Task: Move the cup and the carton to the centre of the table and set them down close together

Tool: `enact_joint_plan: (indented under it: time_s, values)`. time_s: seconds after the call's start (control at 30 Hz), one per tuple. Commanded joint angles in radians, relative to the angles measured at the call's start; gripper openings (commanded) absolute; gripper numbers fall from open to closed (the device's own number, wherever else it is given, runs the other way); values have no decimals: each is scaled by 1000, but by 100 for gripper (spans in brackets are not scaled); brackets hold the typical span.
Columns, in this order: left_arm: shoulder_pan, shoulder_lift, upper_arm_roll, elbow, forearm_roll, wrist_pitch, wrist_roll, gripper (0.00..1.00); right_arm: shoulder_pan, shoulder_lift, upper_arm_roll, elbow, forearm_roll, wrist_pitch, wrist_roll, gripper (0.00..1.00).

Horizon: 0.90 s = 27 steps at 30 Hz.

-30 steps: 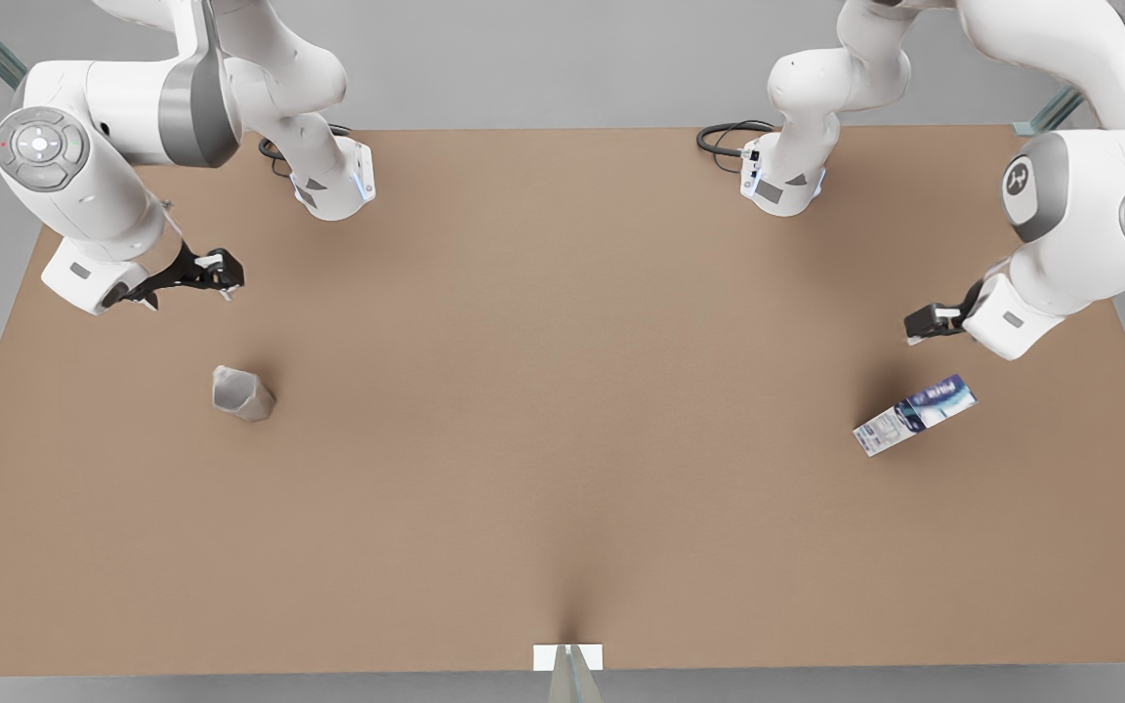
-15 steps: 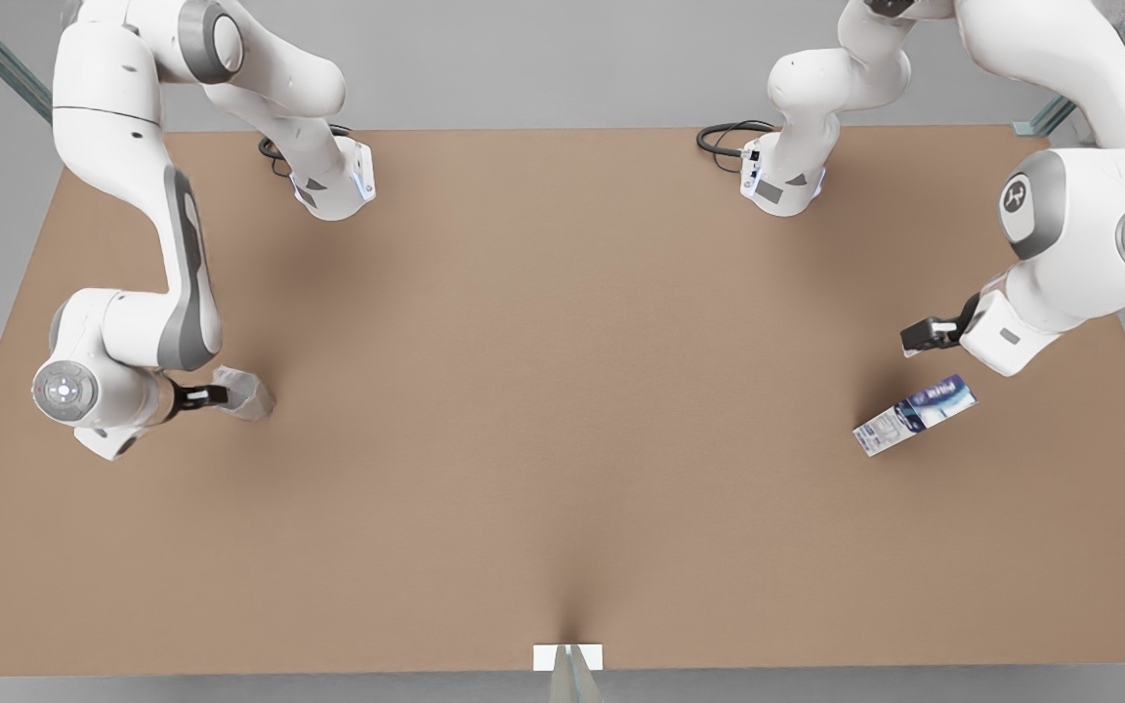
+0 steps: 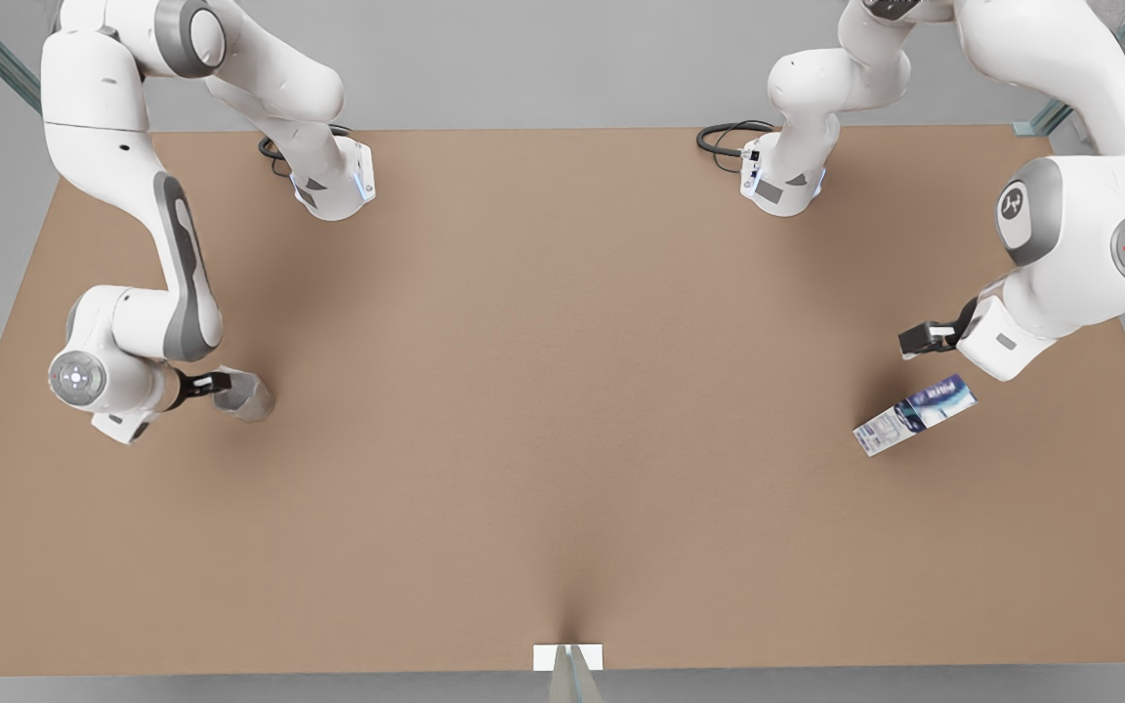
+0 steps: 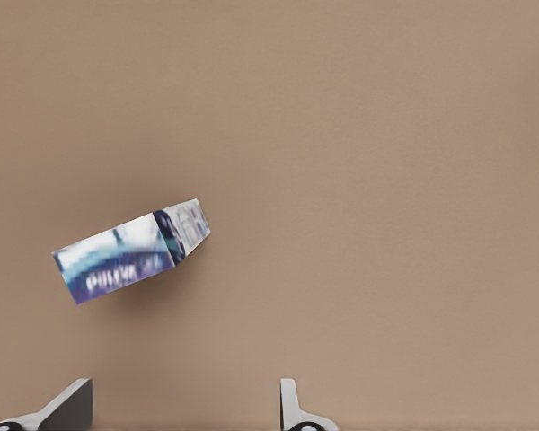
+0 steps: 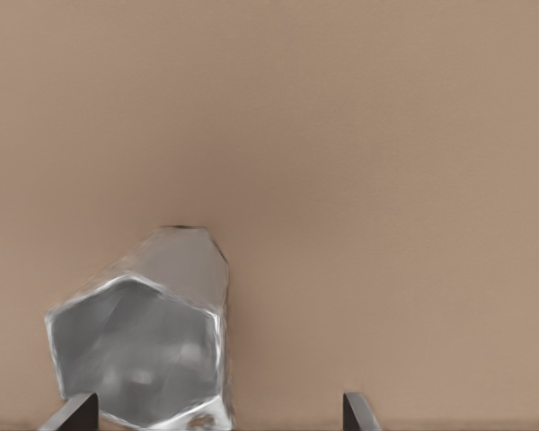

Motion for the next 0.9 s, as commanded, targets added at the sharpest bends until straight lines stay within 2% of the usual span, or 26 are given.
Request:
enact_joint_plan:
  time_s: [0.0, 0.8, 0.87]
  values:
    - [-1, 0, 0, 0, 1, 0, 0, 100, -1, 0, 0, -4, 0, 4, 0, 100]
    - [-5, 29, 1, -3, 4, 9, 0, 100, -28, 132, -1, 19, 39, 47, 3, 100]
    - [-5, 31, 0, -3, 4, 9, 0, 100, -27, 130, -1, 20, 40, 40, 11, 56]
